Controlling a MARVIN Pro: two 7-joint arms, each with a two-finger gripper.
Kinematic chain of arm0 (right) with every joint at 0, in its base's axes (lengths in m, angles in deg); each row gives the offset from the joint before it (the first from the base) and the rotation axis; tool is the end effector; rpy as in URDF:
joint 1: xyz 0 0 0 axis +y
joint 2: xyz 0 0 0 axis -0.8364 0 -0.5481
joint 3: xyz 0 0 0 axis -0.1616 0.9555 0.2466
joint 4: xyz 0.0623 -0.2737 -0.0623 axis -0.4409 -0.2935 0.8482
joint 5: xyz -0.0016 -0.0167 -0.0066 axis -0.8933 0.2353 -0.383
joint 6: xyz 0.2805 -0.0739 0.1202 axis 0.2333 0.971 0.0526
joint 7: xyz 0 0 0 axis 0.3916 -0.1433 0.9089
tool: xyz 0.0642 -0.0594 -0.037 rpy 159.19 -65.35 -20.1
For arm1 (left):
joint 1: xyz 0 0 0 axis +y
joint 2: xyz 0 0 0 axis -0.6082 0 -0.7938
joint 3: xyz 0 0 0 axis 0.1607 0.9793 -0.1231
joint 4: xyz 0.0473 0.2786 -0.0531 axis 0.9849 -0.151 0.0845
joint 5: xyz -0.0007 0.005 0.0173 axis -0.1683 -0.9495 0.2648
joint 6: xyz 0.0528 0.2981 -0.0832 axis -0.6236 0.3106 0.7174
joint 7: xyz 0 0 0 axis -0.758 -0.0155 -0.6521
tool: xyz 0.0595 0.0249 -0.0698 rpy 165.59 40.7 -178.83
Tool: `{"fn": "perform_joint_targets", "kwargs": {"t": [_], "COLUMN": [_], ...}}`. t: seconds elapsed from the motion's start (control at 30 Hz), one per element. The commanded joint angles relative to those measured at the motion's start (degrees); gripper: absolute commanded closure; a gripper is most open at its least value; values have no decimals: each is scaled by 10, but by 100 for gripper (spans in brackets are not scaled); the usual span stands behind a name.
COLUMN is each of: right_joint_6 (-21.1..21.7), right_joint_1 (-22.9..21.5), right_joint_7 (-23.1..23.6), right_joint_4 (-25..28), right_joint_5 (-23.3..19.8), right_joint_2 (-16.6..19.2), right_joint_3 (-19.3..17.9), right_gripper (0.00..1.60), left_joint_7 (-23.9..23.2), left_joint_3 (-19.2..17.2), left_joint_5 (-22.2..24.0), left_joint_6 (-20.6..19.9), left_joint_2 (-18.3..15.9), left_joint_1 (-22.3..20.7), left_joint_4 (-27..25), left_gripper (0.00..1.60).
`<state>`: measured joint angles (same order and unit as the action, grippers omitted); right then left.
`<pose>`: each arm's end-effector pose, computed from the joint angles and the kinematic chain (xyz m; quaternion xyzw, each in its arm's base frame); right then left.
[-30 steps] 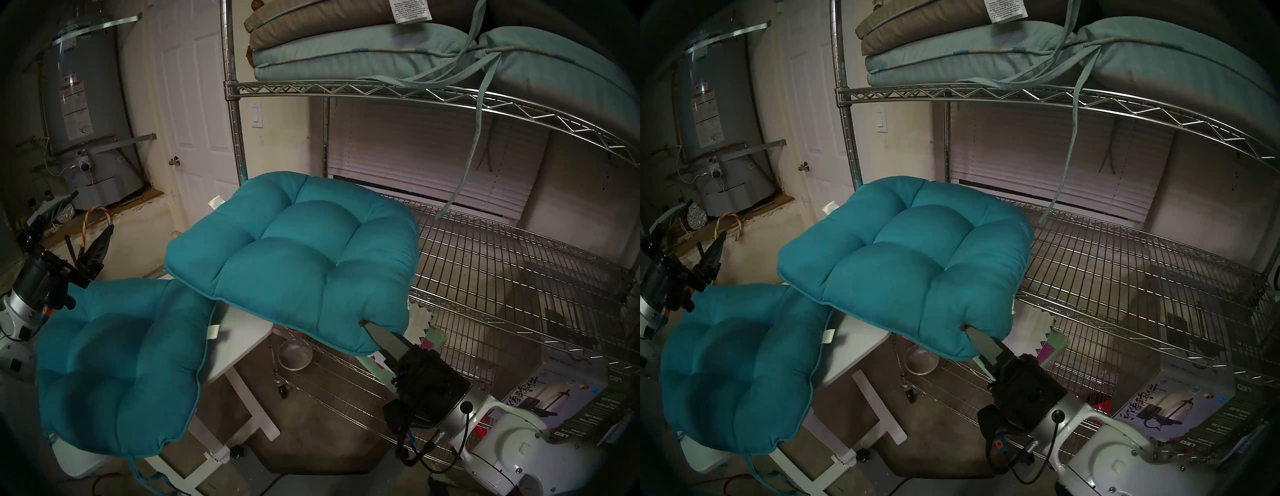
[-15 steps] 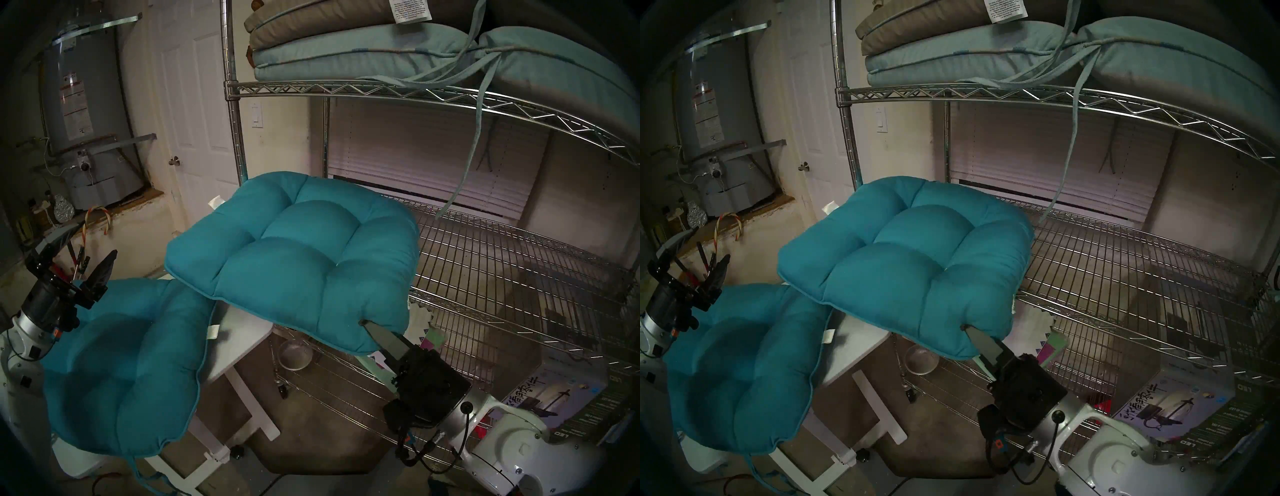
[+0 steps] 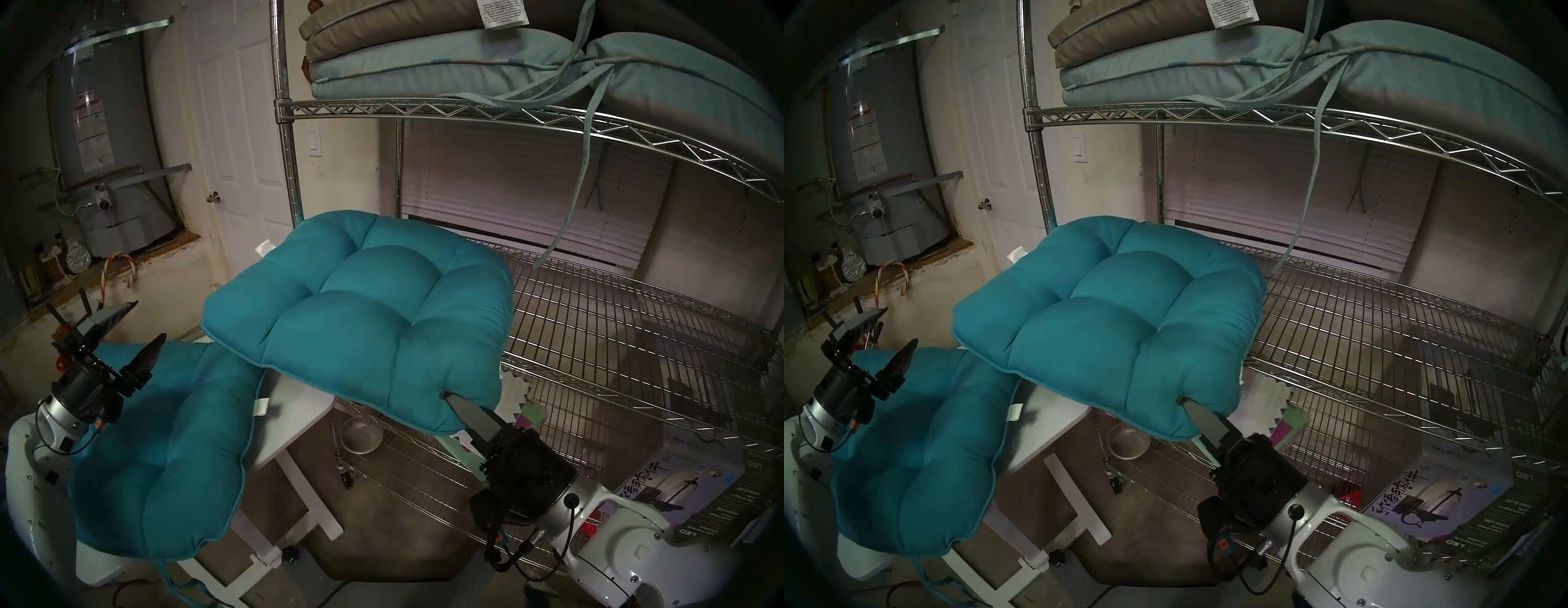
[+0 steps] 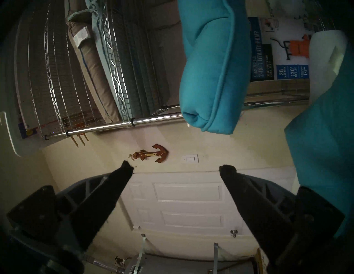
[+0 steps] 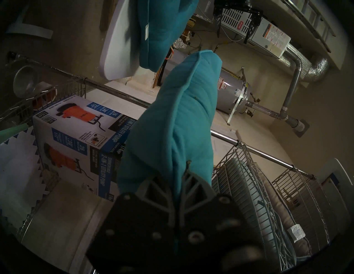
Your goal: Take cushion off the shelf
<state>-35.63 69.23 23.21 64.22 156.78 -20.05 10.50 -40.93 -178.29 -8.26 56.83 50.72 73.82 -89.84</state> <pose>0.2088 0.0457 -0.2073 0.1670 0.6759 0.5571 0.4527 0.2704 0.2677 -0.1909 -0.2765 0.5454 -0.6392 0.4663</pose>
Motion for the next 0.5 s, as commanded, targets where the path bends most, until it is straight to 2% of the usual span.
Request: {"fn": "perform_joint_targets", "kwargs": {"t": [0.0,0.47], "right_joint_6": [5,8], "right_joint_1": [-4,2], "right_joint_7": [-14,-22], "right_joint_4": [17,17], "right_joint_5": [1,3], "right_joint_2": [-4,-5], "right_joint_3": [-4,-13], "right_gripper": [160,160], "left_joint_7": [43,112], "left_joint_3": [10,51], "left_joint_5": [-40,-125], "left_joint_6": [-1,-1], "left_joint_2": [-20,-48], "left_joint_1": [-29,-71], "left_joint_4": [15,57], "left_gripper": [0,0]}}
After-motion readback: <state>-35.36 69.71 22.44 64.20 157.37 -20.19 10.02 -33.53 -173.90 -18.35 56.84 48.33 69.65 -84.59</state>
